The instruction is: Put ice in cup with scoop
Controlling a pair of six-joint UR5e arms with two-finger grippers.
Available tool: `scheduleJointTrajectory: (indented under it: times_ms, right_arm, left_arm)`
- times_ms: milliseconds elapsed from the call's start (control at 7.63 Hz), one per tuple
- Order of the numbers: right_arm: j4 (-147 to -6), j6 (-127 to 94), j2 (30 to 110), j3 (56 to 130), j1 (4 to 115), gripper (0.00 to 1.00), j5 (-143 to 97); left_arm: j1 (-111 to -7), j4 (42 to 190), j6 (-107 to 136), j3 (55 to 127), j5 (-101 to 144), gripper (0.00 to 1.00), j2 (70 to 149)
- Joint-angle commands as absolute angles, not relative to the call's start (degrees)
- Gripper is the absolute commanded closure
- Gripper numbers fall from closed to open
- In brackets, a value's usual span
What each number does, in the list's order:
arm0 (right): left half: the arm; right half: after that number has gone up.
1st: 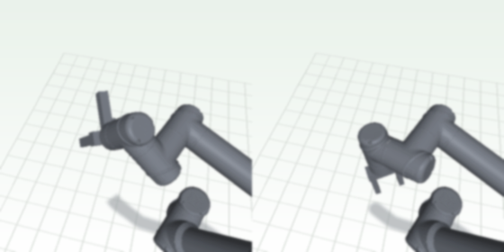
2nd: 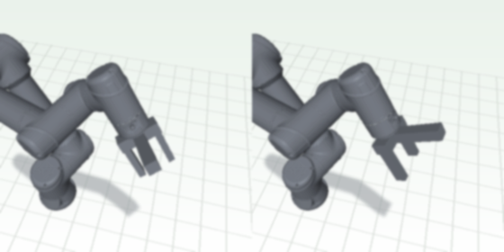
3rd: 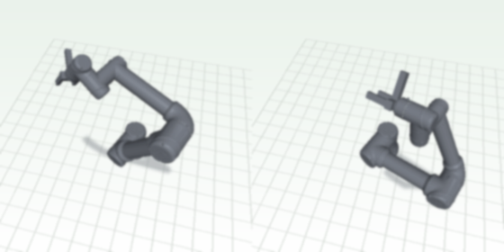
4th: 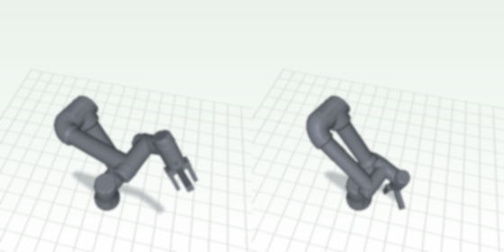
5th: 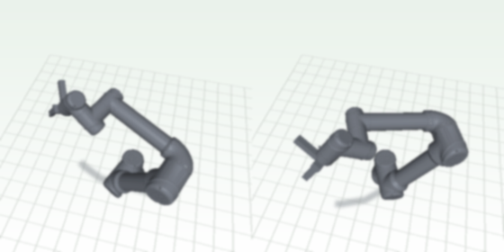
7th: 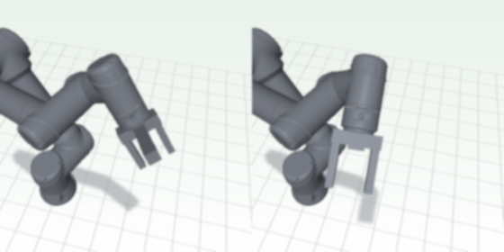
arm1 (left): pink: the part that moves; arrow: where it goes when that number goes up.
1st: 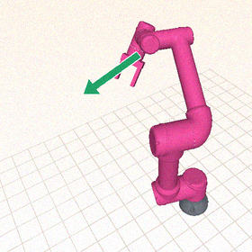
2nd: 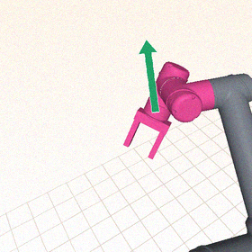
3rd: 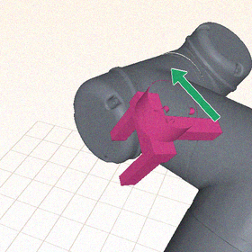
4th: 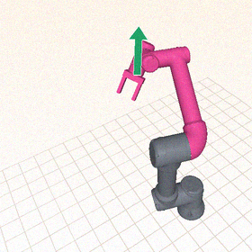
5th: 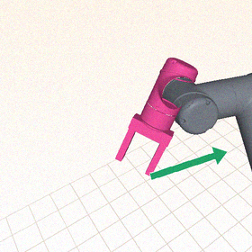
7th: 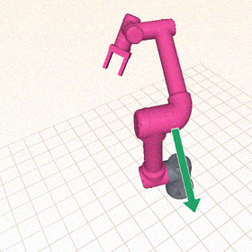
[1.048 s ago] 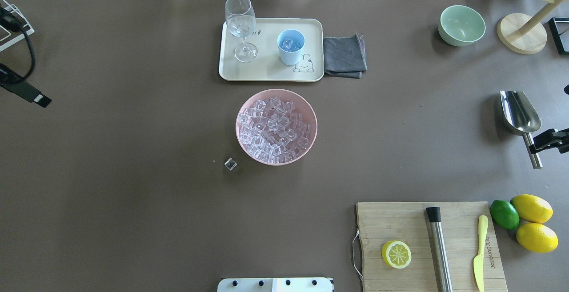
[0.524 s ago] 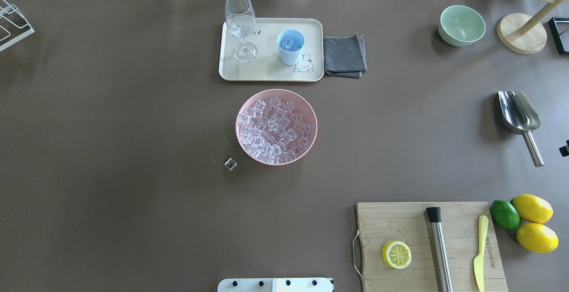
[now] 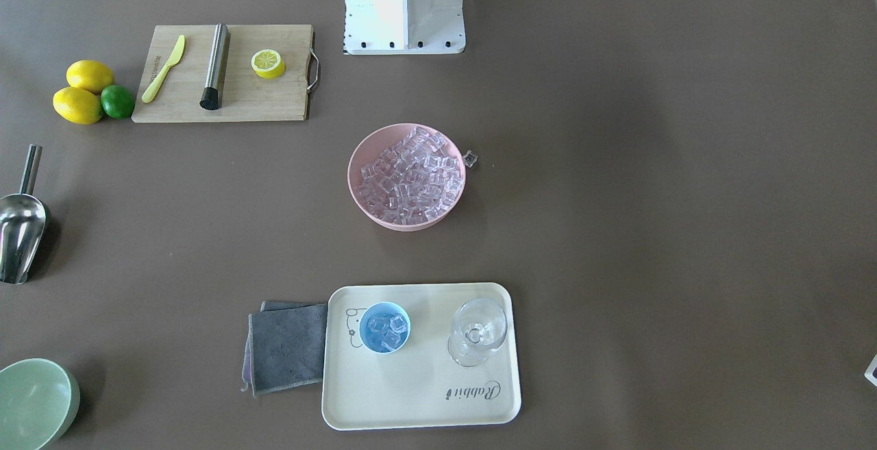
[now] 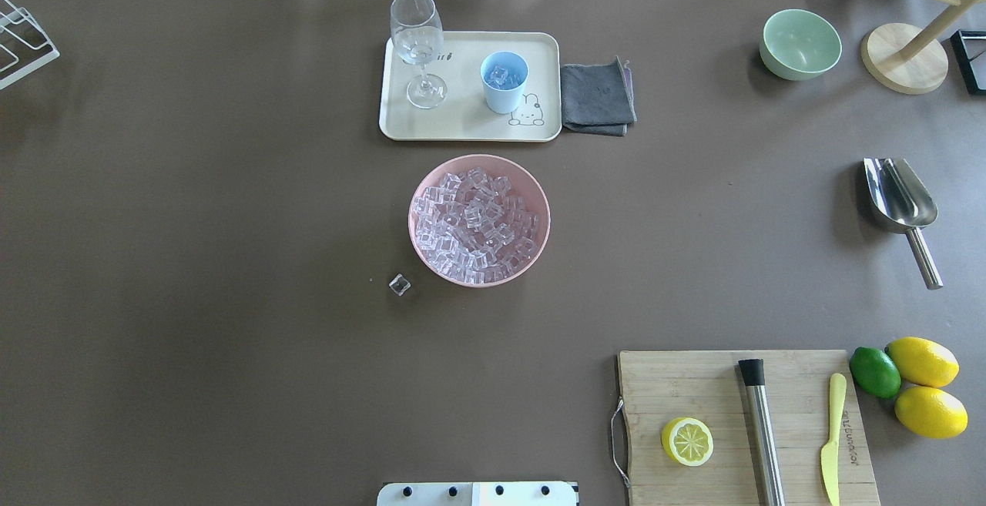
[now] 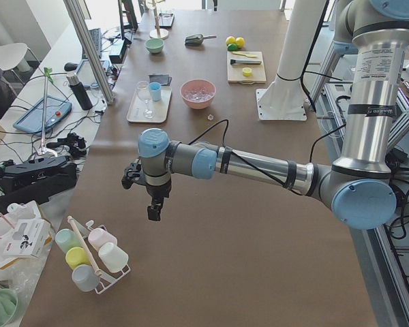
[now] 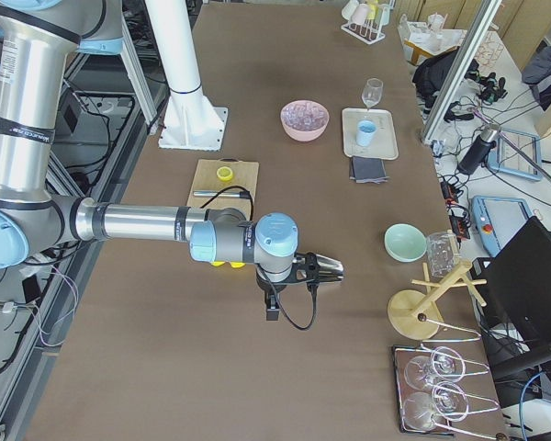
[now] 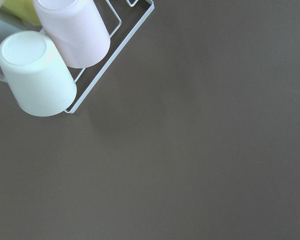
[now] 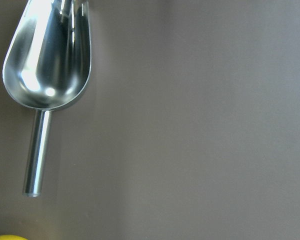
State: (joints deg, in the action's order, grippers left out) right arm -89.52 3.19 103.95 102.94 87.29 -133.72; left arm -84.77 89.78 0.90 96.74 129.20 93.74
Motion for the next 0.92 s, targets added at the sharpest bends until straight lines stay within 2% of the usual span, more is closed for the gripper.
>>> scheduleJointTrajectory:
  times_ms: [0,786]
  right_arm:
    - [-94.75,9.32,103.27,103.18,91.40,0.00,-133.68]
    - [-94.66,9.32,103.45,103.54,92.29,0.00,-136.31]
  left_arm:
    - [-85.77,89.56,0.97,96.42,135.10,0.01,93.26]
    - [-85.25,90.00,0.70,94.40,131.22,0.01,93.95]
